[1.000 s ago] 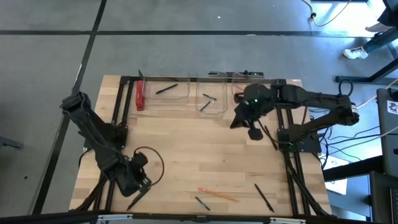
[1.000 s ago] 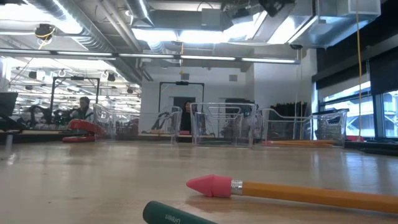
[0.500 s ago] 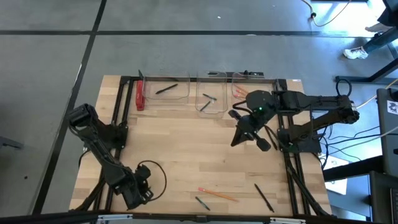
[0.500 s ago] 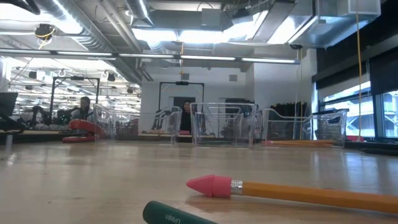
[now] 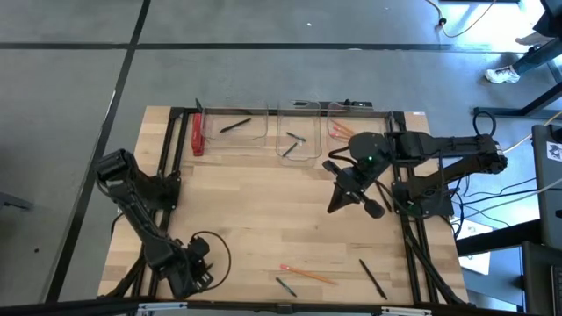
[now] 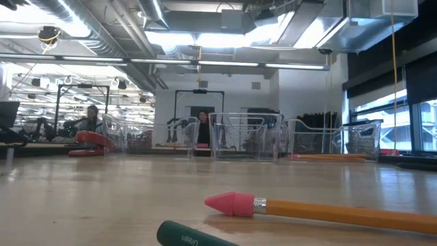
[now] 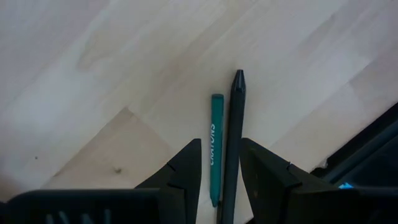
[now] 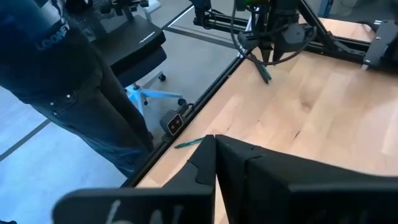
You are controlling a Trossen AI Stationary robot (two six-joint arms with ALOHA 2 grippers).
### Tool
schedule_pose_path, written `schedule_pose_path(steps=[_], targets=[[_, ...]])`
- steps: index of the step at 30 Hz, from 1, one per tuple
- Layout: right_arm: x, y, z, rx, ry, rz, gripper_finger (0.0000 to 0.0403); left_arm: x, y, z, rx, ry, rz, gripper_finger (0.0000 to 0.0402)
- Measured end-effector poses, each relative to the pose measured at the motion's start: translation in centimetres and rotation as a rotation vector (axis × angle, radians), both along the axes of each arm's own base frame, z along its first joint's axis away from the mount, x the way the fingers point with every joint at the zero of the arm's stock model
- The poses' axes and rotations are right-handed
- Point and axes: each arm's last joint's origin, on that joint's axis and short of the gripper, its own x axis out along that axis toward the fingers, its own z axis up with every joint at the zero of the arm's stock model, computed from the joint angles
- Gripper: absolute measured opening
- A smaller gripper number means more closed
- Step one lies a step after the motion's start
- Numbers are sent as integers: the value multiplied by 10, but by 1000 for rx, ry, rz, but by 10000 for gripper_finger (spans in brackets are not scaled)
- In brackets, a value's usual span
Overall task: Sort crayons/erasers/pens/pencils in bins
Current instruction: Put the green crayon into the middle transparent bin
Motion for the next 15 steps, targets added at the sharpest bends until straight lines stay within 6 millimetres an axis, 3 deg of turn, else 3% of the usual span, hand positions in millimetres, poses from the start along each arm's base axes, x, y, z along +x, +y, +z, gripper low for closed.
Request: schedule_pose_path(steps=[8, 15], targets=[[0, 0, 0, -11, -2, -13, 6, 0, 0, -1, 30, -36, 5, 102], [0, 0, 0, -11, -1, -13, 6, 4, -5, -19, 65, -9, 3, 102]])
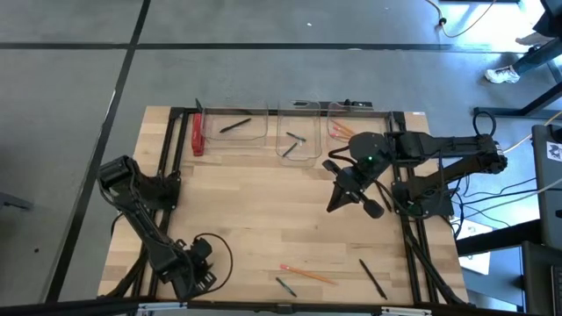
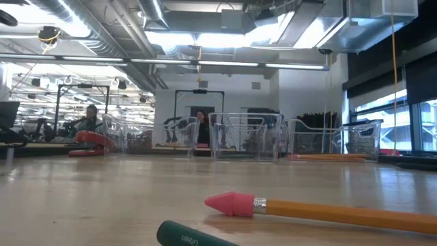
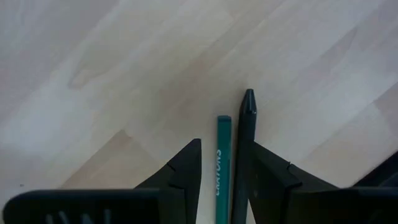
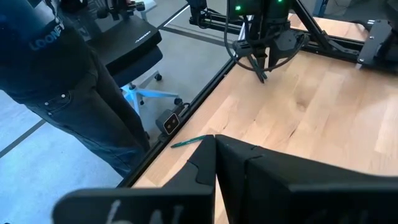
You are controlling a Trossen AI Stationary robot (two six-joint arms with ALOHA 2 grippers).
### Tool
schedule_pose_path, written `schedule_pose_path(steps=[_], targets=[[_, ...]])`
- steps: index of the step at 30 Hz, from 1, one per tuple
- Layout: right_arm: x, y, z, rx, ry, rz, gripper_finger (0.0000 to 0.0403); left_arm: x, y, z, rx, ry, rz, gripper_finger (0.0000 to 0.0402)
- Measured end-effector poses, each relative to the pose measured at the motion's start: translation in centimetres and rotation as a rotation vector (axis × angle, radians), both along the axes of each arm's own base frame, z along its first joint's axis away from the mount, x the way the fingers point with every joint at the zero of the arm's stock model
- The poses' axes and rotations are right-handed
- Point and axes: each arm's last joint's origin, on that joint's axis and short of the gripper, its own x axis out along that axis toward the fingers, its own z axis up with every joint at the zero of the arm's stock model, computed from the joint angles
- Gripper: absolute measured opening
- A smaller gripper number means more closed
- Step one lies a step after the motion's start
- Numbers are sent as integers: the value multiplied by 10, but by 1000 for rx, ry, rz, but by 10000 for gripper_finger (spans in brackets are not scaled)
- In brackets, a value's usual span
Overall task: Sort crayons/erasers/pens/pencils in bins
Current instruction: Put the green crayon into the middle transparent bin
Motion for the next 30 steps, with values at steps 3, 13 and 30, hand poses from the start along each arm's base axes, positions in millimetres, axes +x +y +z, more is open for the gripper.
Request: schedule_pose_path(steps=[3, 13, 30], targets=[[0, 0, 0, 0, 0, 0, 6, 1, -2, -3, -5, -1, -1, 102], [0, 0, 0, 0, 0, -1, 6, 2, -4, -7, 0, 8, -33, 102], [0, 0, 0, -1, 0, -2, 6, -2, 0, -11, 32, 83, -53, 101]])
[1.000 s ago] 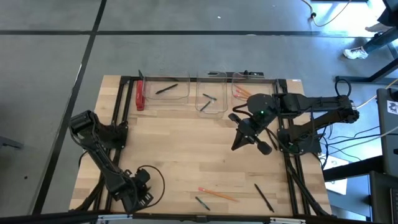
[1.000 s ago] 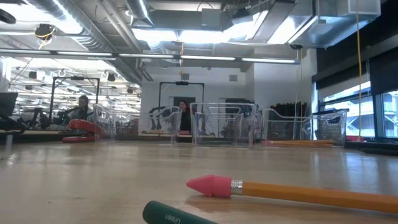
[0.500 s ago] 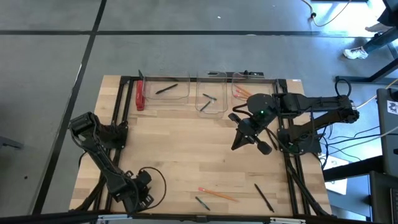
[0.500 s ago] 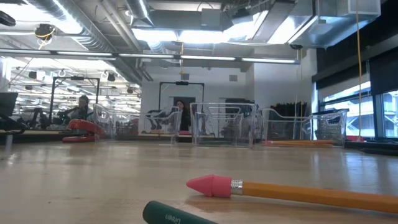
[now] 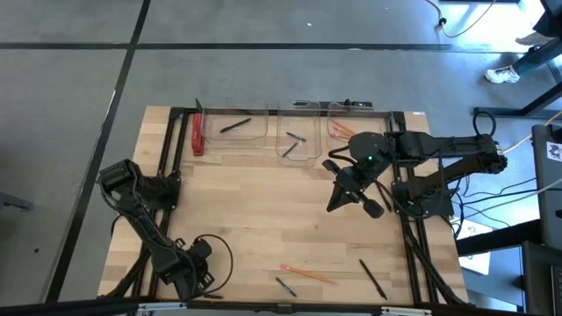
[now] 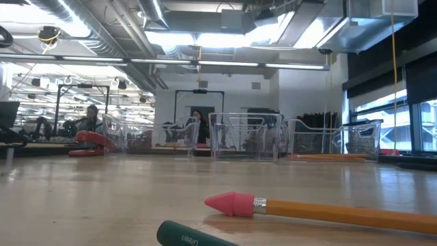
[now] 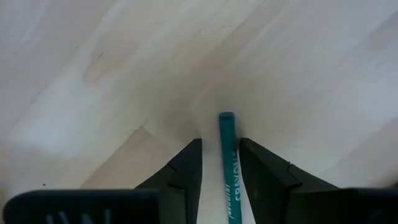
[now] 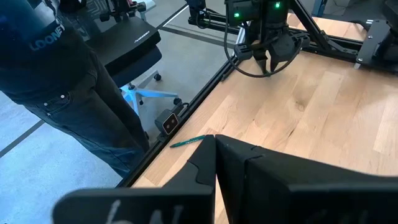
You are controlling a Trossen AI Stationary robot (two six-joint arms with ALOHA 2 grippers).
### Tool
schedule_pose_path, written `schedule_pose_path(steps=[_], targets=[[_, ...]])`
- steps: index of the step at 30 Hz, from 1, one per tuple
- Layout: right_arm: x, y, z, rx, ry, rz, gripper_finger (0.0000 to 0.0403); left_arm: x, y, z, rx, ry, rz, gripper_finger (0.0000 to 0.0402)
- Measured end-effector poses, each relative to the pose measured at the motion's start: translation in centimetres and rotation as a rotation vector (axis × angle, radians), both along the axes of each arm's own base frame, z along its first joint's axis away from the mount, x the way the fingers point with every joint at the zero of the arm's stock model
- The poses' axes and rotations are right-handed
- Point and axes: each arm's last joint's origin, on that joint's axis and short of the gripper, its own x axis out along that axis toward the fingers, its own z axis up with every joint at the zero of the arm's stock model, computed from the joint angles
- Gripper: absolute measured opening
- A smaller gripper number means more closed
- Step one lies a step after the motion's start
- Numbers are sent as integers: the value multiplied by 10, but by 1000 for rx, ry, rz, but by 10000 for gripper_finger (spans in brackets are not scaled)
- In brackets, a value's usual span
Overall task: Sort crayons/erasers/pens/pencils in bins
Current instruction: Put the green crayon into the middle transparent bin
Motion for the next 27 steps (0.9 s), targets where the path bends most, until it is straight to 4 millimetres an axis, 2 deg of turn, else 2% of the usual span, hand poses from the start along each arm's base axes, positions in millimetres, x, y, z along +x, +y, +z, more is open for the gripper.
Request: schedule_pose_path(steps=[9, 21, 27], targets=[[0, 0, 0, 0, 0, 0, 6, 0, 0, 0, -6, 13, -2, 95], [0, 0, 0, 0, 0, 0, 6, 0, -2, -5, 12, 28, -6, 11], [0, 0, 0, 1, 0, 0, 6, 1, -2, -6, 14, 23, -6, 7]])
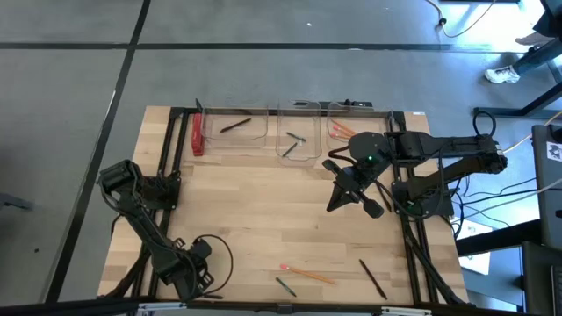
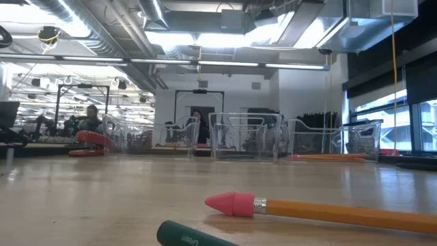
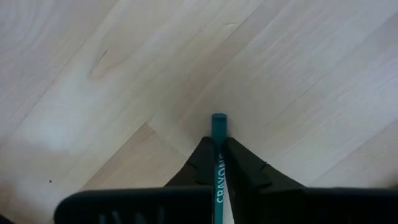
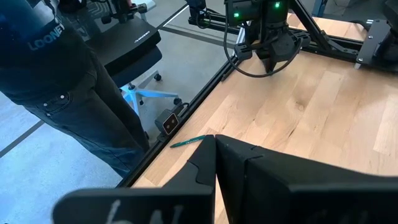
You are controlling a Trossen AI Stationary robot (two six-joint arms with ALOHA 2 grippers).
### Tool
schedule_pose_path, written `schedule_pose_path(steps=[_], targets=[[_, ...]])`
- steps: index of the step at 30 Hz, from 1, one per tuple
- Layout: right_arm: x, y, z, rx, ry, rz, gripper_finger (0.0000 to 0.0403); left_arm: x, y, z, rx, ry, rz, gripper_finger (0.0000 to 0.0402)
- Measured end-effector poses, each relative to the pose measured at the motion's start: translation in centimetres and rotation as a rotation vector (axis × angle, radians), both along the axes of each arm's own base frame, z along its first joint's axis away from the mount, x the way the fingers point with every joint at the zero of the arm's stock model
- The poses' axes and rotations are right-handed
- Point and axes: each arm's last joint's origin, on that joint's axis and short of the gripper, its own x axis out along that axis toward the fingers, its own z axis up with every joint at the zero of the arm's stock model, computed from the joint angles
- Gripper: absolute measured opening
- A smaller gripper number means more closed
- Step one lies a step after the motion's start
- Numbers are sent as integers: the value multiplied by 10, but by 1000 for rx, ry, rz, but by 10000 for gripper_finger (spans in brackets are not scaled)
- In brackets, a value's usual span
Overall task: Sort crayons/erasers/pens/pencils in bins
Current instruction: Put the green crayon into the middle transparent bin
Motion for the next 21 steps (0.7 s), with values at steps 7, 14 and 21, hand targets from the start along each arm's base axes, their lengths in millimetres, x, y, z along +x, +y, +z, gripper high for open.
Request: schedule_pose_path(steps=[7, 14, 21], targets=[[0, 0, 0, 0, 0, 0, 6, 1, 1, 3, 5, -33, 2, 3], [0, 0, 0, -2, 0, -2, 6, 9, 10, 12, 30, -112, 18, 2], [1, -1, -1, -29, -2, -43, 6, 24, 21, 13, 61, -127, -14, 2]])
